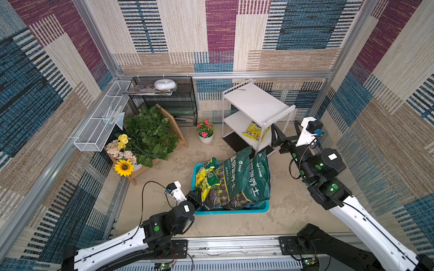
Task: Take down the fertilizer bag from the shelf
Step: Place the fertilizer bag in the storage box.
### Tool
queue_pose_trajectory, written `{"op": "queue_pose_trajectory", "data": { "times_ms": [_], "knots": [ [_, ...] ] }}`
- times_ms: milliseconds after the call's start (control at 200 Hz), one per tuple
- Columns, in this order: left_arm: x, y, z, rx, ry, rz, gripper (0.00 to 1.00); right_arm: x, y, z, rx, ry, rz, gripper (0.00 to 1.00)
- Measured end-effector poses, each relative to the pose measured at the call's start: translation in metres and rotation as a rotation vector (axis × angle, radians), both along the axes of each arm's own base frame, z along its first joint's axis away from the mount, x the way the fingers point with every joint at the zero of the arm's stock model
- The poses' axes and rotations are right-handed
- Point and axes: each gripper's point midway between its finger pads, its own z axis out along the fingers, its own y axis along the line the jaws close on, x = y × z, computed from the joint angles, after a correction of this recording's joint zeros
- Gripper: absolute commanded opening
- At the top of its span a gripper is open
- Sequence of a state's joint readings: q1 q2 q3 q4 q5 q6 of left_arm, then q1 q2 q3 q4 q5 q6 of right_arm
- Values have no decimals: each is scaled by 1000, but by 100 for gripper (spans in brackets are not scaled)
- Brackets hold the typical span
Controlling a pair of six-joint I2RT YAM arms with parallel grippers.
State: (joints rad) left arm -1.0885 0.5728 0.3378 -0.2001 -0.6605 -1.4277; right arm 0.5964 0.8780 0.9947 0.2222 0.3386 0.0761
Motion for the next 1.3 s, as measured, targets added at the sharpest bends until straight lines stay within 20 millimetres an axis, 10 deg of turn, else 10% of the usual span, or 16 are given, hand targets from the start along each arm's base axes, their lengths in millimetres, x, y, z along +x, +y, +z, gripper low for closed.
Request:
{"op": "queue_pose_trajectory", "data": {
  "times_ms": [90,636,756,926,1087,1297],
  "knots": [
    [-1,-2,-24,19,46,7,0,1,1,-1,-2,4,3,100],
    [-9,21,-27,-61,43,53,0,5,4,-6,-9,19,4,100],
    [-10,26,-2,-8,6,30,0,5,4,-6,-9,19,3,100],
    [-2,15,51,103,-102,-31,52,6,3,-7,-9,21,-5,100],
    [29,-12,113,245,-184,-58,58,21,1,-9,-18,55,-60,100],
    [121,-48,124,209,-101,-146,56,40,-25,-22,-27,116,-163,100]
  ]
}}
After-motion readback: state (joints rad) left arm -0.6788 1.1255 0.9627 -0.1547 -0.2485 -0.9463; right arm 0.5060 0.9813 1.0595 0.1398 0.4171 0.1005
